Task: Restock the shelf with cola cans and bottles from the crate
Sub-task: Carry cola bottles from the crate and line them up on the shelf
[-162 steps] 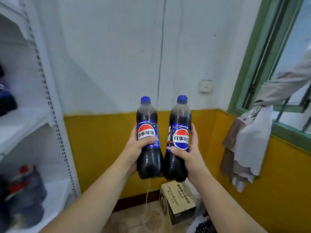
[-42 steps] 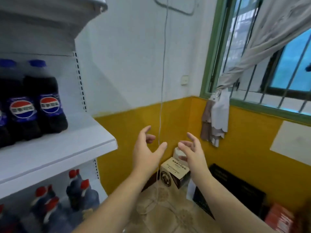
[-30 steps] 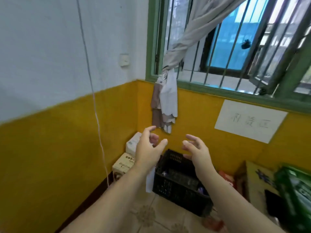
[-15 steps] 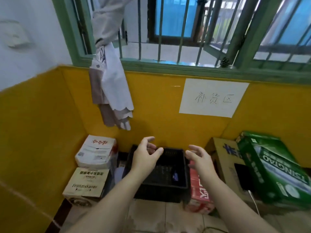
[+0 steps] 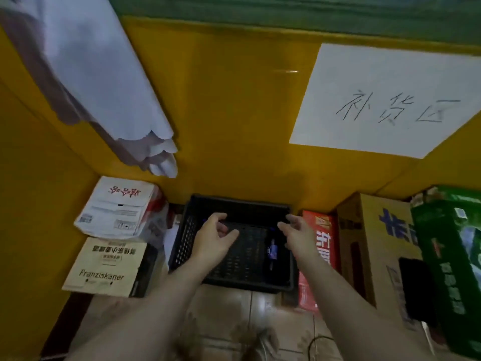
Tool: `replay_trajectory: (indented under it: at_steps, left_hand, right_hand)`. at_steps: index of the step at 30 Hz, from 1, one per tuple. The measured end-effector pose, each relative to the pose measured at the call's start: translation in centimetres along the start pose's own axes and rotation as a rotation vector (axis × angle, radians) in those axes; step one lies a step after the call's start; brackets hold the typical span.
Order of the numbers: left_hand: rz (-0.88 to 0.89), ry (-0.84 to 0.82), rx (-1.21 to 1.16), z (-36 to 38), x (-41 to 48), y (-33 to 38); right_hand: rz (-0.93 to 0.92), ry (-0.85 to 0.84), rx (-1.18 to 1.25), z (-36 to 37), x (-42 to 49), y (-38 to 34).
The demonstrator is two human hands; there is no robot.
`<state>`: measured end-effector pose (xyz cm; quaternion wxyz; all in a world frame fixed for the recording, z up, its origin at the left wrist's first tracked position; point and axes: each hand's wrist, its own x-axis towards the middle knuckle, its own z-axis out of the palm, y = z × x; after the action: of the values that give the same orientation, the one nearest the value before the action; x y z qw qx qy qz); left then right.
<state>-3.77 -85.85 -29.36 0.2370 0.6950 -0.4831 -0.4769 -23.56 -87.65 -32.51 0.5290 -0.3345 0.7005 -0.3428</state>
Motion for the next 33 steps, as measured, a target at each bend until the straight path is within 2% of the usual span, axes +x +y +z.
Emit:
replay_trajectory:
  at_steps: [3, 8, 12, 18, 22, 27, 33]
  left_hand:
    - [-0.079, -0.066, 0.022, 1.6, 5.4, -4.4]
    - [-0.174, -0.081, 0.053, 5.0, 15.5, -14.6]
    - [-0.215, 0.029, 0.071, 7.8, 22.8, -24.3]
    - [-0.228, 0.076, 0.144, 12.0, 33.7, -37.3]
    - [-0.179, 0.059, 0.314, 13.5, 39.6, -40.9]
    - [-0.389, 0.056, 0.511, 13.9, 42.0, -43.8]
    - [-0.286, 0.097, 0.805, 14.4, 41.3, -46.7]
  right_hand:
    - [0.092, -0.001, -0.042, 2.0, 5.6, 4.3]
    - [0.233, 0.103, -0.122, 5.3, 14.4, 14.5]
    - [0.269, 0.124, -0.213, 7.6, 22.1, 23.1]
    - [0.295, 0.153, -0.398, 9.8, 32.2, 34.3]
    - [0.311, 0.131, -0.501, 10.7, 36.6, 38.3]
    - [0.393, 0.185, -0.703, 11.3, 38.3, 40.4]
    - [0.371, 0.323, -0.915, 12.8, 38.5, 41.8]
